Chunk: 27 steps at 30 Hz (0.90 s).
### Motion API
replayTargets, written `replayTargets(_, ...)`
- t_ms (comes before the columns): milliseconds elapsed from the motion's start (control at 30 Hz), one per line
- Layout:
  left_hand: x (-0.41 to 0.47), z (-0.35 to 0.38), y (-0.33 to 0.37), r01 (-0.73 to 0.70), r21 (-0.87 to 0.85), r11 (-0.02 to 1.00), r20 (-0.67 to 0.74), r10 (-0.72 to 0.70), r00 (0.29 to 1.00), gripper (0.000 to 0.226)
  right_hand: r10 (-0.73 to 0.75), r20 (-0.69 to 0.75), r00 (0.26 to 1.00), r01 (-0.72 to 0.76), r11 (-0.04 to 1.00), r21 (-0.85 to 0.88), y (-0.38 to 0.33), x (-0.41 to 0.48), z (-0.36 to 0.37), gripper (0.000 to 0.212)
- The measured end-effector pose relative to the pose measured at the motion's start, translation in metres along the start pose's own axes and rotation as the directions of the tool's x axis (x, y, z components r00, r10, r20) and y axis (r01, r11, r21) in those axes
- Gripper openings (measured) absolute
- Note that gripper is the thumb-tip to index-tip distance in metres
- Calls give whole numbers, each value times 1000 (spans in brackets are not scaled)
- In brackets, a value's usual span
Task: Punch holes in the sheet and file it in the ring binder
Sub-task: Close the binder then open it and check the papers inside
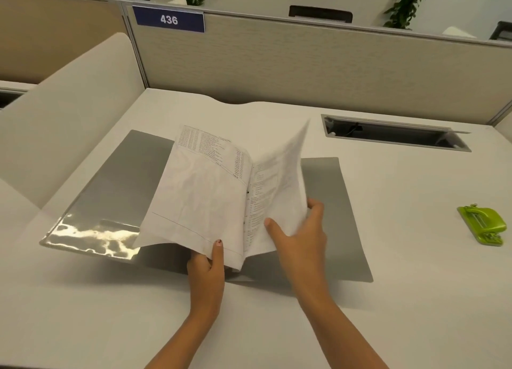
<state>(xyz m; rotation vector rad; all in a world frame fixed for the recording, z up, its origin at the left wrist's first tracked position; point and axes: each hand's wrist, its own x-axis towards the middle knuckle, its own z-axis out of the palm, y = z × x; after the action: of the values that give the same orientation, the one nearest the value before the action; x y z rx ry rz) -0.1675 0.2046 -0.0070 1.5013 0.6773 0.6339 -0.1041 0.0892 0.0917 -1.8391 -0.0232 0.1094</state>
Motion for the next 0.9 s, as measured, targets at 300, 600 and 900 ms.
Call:
replayTargets(300,2,-7,-1,-17,-10,1000,22,17,1000,25,-147,398,905,164,987,-7,-22,-9,53,38)
replayTargets(600,-2,-15,6,-37,-74,997,57,41,998,27,-72,328,942,66,997,27,17,5,55,38)
replayTargets(900,7,-18,28,-248,-138,959,176,270,947,37,44,412,910,1,994,-109,60,14,55,48)
